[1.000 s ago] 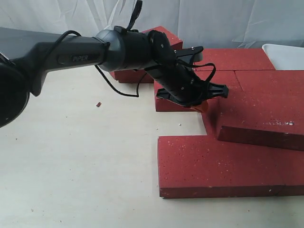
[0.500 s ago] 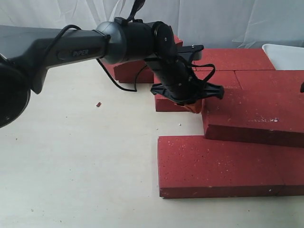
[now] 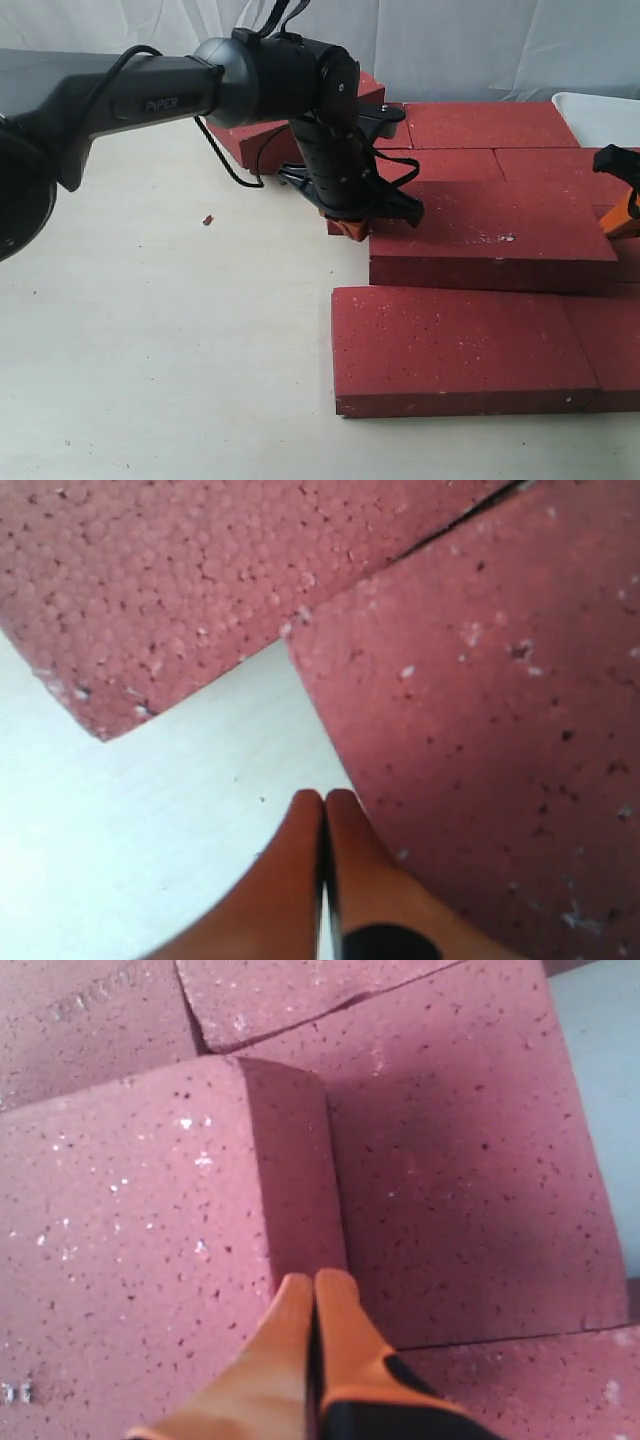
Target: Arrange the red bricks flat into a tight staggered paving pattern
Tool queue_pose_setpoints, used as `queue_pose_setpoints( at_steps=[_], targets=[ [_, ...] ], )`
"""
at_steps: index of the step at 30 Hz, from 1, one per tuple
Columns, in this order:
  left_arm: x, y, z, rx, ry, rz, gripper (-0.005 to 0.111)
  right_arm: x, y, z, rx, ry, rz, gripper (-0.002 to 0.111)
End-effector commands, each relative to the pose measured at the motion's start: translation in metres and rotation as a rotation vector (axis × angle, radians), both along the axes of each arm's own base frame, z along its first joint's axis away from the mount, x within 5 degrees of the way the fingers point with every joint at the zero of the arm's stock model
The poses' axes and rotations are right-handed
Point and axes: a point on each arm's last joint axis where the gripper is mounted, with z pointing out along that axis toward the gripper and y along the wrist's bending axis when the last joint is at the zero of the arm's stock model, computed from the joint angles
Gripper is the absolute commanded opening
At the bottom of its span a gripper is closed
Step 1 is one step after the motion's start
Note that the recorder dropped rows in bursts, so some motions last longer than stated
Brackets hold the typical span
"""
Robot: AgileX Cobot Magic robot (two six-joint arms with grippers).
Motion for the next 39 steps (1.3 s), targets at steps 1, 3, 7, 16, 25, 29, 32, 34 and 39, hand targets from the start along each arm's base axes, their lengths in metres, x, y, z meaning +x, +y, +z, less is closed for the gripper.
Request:
queue_pose_setpoints(
  at_steps=[1, 3, 7, 16, 25, 29, 32, 34, 39],
  targets=[
    [-0.003, -0.004, 0.008, -0.03, -0.01, 0.005, 0.0, -0.004, 0.008, -0.004, 0.01, 0.048, 0.046, -0.001],
    [-0.003, -0.004, 0.008, -0.03, -0.013, 0.004, 0.0, -0.004, 0.002, -0.006, -0.052, 0.056, 0.03, -0.001],
    [-0.002, -0.003, 0.008, -0.012, -0.03, -0.004, 0.0, -0.002, -0.007, -0.009, -0.15, 0.055, -0.007, -0.001],
    [0.0, -0.002, 0.008, 0.003, -0.055, -0.013, 0.0, 0.007, 0.007, -0.018, -0.158, 0.036, 0.033, -0.001],
    [0.0, 0.008, 0.029, 0.052, -0.105, -0.035, 0.0, 0.014, 0.06, -0.024, -0.149, -0.013, 0.23, -0.001],
    [0.004, 0.03, 0.049, 0.1, -0.103, -0.013, 0.0, 0.016, 0.08, -0.018, -0.116, -0.021, 0.275, -0.001],
    [0.01, 0.05, 0.064, 0.122, -0.096, 0.02, 0.0, 0.018, 0.102, -0.011, -0.103, -0.045, 0.335, -0.001],
    [0.013, 0.061, 0.073, 0.129, -0.097, 0.043, 0.0, 0.02, 0.118, -0.006, -0.095, -0.068, 0.375, -0.001],
    [0.012, 0.088, 0.076, 0.153, -0.065, 0.088, 0.0, 0.023, 0.153, 0.007, -0.041, -0.145, 0.403, -0.001]
  ],
)
